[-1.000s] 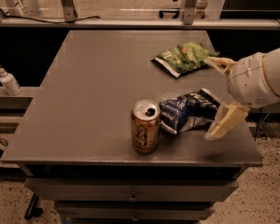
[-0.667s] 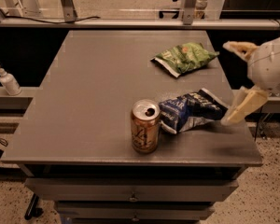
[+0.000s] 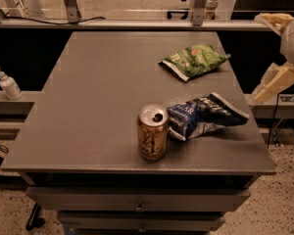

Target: Move blue chip bag near orange can

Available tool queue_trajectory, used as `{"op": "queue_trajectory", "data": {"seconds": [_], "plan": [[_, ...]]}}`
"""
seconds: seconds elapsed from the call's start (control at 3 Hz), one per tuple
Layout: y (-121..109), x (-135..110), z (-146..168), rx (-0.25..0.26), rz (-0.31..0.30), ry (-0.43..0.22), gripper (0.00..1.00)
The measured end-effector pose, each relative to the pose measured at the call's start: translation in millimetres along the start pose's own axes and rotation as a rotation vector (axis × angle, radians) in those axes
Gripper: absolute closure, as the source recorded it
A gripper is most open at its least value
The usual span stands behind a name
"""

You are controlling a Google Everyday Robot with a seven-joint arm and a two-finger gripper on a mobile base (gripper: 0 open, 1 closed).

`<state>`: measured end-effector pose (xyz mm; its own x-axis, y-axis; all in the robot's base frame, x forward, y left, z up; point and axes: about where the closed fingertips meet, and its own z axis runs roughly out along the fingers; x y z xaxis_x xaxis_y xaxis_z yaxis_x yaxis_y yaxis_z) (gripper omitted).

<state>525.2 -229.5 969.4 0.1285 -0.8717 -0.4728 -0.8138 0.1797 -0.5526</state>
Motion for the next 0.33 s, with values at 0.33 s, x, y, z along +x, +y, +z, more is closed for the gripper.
{"op": "queue_trajectory", "data": {"seconds": [0.33], "plan": [[0.0, -0.1, 0.0, 0.0, 0.0, 0.0, 0.0]]}}
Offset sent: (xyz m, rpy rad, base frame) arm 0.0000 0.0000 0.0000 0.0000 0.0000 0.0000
